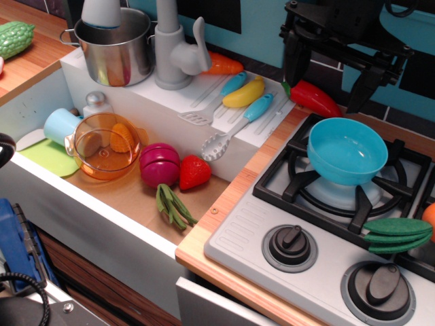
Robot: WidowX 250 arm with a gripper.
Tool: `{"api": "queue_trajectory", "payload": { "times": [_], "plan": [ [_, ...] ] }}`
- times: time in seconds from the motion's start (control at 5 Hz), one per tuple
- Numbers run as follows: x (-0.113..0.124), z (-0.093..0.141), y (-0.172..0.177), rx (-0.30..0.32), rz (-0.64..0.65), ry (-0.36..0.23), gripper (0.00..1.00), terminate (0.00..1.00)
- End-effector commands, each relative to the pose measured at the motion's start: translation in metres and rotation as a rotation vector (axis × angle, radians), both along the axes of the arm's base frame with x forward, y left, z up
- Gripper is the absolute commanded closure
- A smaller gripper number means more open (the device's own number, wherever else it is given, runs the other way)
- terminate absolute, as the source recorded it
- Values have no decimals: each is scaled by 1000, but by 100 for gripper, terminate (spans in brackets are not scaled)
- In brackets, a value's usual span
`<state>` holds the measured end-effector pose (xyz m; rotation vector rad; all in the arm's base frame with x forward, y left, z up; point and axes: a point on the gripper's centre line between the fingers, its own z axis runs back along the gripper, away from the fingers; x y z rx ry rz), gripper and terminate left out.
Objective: Lift bowl
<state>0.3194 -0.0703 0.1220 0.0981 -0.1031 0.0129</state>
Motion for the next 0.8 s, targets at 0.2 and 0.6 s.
{"api": "queue_trajectory", "payload": {
  "times": [0.2, 0.6],
  "plan": [
    [6, -17, 1, -6, 0, -22, 0, 0],
    [10, -51, 2, -36, 4, -56, 0, 0]
  ]
}}
